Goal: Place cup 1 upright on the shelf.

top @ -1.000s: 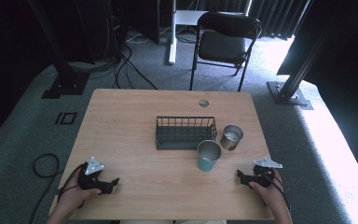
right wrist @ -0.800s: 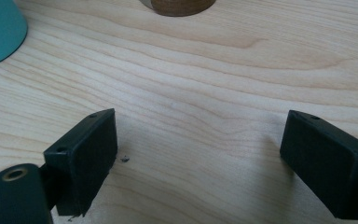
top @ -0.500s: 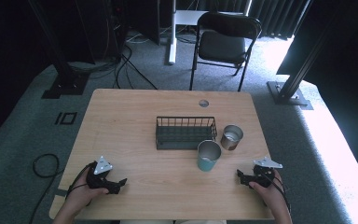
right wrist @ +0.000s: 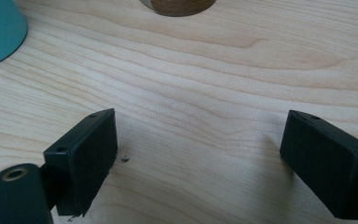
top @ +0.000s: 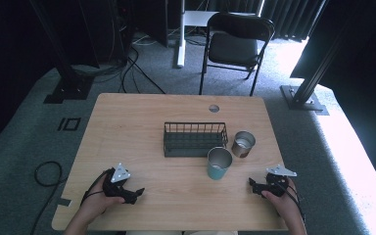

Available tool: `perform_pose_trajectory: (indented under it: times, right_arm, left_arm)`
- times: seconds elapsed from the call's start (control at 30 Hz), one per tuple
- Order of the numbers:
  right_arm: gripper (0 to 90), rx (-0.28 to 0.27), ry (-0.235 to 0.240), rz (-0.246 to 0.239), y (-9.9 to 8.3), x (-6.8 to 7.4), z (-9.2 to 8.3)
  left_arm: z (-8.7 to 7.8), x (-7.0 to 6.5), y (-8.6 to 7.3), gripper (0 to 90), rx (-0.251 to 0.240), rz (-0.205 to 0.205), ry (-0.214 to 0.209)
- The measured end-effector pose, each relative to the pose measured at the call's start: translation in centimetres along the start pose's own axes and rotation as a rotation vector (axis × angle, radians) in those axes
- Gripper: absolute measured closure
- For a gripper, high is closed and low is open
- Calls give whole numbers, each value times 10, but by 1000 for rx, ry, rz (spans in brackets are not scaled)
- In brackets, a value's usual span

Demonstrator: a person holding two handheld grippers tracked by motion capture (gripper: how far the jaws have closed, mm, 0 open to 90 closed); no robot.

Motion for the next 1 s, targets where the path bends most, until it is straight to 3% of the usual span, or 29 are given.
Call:
perform_pose_trajectory:
  times: [0.43, 1.0]
  right_arm:
    - [106, 0, 0, 0, 0, 0, 0]
    - [106, 1, 0, 0, 0, 0, 0]
  left_arm:
    - [13, -20, 23, 26, -18, 54, -41]
    - [28, -43, 48, 26, -66, 91, -91]
Point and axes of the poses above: each handheld gripper's, and its own axes: z roughly forward along the jaws, y roughly out of its top, x roughly to its left, the point moved 5 cm from there along z, roughly forward along the jaws, and after that the axes turned 2 degrees about y, right-handed, at the moved point
